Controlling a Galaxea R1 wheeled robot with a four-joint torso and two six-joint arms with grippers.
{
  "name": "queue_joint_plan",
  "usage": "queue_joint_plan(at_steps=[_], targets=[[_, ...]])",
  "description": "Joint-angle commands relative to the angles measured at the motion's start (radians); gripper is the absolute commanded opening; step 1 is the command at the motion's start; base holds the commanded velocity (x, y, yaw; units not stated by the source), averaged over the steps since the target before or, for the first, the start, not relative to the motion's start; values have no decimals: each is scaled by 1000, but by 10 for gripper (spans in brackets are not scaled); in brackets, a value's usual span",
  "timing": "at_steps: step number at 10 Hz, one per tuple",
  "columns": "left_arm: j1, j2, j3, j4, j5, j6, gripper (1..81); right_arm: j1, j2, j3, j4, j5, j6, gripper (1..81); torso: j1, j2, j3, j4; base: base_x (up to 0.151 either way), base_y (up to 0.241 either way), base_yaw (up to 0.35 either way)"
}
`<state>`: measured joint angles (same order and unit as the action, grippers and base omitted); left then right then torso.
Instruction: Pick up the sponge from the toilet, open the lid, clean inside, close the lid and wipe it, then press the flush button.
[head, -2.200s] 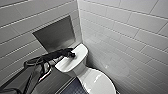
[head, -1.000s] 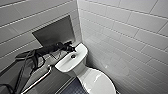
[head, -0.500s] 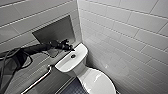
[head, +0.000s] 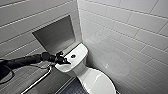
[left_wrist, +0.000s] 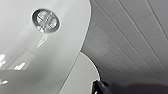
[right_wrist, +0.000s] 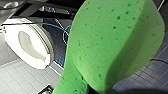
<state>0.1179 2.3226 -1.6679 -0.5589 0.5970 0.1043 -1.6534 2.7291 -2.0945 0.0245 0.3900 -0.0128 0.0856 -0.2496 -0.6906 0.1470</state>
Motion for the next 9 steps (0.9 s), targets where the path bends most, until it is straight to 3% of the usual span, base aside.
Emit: queue_joint_plan(at_steps=[1,5,9], targets=[[63,-152,157,-39,49,41,10,-20,-4,-5,-12,-83,5,10,0,0,0,0,0,0,0],[395,-189,186,-39,-71,198,10,-12,16,-50,-15,-83,7,10,0,0,130,0,0,0,0],[674,-140,149,-36,-175,320,10,-7,40,-82,-21,-86,7,10,-1,-1,272,0,0,0,0]])
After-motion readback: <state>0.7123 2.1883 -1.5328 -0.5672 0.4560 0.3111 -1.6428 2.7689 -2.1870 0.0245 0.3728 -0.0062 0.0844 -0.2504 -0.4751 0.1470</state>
